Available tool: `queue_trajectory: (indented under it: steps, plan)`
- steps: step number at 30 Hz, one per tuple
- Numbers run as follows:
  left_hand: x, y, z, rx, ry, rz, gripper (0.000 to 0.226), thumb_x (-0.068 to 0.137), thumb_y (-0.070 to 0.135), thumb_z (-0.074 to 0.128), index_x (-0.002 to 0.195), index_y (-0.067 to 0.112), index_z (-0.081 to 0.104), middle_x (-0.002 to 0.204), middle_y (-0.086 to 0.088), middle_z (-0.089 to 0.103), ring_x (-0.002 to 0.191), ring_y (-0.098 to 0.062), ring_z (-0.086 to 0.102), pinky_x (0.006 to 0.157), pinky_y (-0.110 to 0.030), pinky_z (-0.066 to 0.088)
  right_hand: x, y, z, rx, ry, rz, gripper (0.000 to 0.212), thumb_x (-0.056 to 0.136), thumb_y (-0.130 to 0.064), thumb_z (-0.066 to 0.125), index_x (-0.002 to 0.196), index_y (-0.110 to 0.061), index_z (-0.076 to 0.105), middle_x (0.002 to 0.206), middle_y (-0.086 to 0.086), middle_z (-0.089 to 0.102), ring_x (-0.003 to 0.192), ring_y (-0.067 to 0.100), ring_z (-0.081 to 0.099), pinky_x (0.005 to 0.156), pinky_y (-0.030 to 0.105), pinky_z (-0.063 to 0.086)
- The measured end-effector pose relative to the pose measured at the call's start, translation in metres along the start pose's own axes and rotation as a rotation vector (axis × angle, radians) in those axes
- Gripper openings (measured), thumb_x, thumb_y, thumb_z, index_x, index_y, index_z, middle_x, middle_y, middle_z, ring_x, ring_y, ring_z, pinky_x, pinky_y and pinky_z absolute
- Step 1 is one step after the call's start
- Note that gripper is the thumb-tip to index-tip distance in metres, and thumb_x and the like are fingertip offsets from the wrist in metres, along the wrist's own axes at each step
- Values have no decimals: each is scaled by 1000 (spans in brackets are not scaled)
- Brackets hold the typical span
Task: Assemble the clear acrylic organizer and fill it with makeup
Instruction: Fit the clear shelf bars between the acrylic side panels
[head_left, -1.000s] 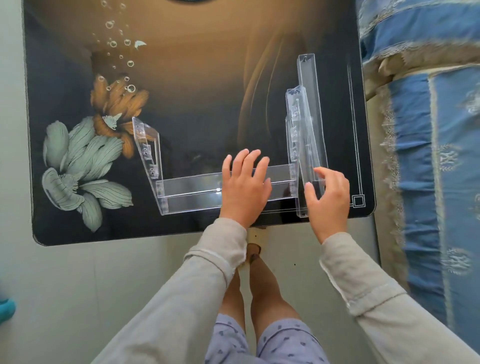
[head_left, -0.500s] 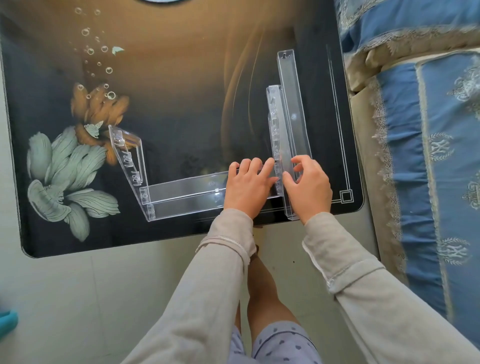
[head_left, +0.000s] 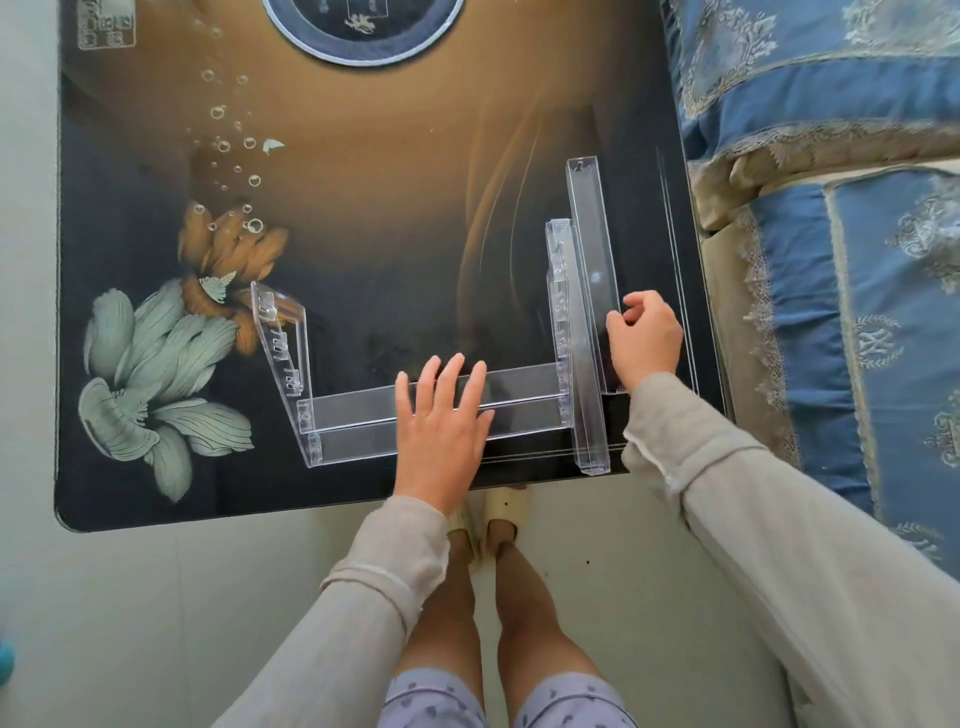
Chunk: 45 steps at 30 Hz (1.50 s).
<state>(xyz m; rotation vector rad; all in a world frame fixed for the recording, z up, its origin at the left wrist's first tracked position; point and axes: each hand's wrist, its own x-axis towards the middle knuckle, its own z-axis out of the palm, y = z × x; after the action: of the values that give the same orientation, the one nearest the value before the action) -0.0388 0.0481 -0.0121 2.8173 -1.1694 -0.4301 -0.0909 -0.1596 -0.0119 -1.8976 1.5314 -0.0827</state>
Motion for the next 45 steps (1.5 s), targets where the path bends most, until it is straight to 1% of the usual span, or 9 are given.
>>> queue_trajectory:
  steps: [5,10,13,17,26,31,35,41,45]
  plan:
    - [-13,-17,13,62,-60,50,57,91,42,48,143,25,32,150,-7,37,139,-31,33,114,-53,20,16,-9,5,-137,6,-17,25,91,-14,48,113,-5,55,118,18,56,109,33,53,88,36,43]
    - [-13,-20,18,66,-79,59,62,93,47,40,147,28,16,156,-4,22,145,-29,18,115,-49,0,14,1,-3,-175,43,64,24,88,-4,43,105,-1,59,117,20,58,107,36,54,88,37,44]
    - [-12,-18,18,59,-87,42,63,93,48,37,147,29,11,158,-4,17,146,-29,13,112,-48,-7,4,10,-4,-190,68,83,24,91,-16,45,109,-4,55,118,17,56,109,35,53,90,40,43]
    - [-10,-15,18,52,-107,40,63,94,49,35,148,29,9,159,-4,13,147,-29,9,110,-48,-12,0,6,5,-335,72,-73,47,89,-38,51,123,-6,47,123,16,52,115,33,48,94,44,42]
    - [-10,-16,0,-86,-130,27,58,96,34,38,148,28,12,159,-5,11,147,-29,5,119,-47,-1,-7,-3,-10,-216,34,-32,42,90,-28,54,125,-6,49,124,20,48,112,35,51,95,43,43]
    - [-24,-41,-31,-352,110,-238,46,89,19,54,134,16,46,145,-9,43,139,-30,33,116,-46,17,-48,-21,-37,-102,60,-324,38,85,-15,62,121,-6,54,112,22,51,84,24,53,82,31,43]
    - [-32,-79,-38,-433,324,-494,46,84,8,58,129,7,51,137,-14,50,131,-33,42,110,-49,30,-93,-42,-20,-154,-120,-654,41,80,-7,68,119,-4,56,104,18,55,89,25,54,82,33,46]
    - [-27,-115,-28,-811,216,-678,56,88,3,49,141,13,33,146,-7,36,136,-22,32,112,-29,25,-117,-71,40,-397,-402,-918,43,79,-12,70,121,-8,60,105,14,63,96,32,57,85,45,50]
    - [-21,-118,-23,-1019,111,-665,54,92,-2,38,143,16,32,144,-5,38,121,-5,37,94,-3,23,-109,-79,55,-445,-463,-932,43,81,-13,68,123,-12,60,108,14,63,100,31,55,89,43,47]
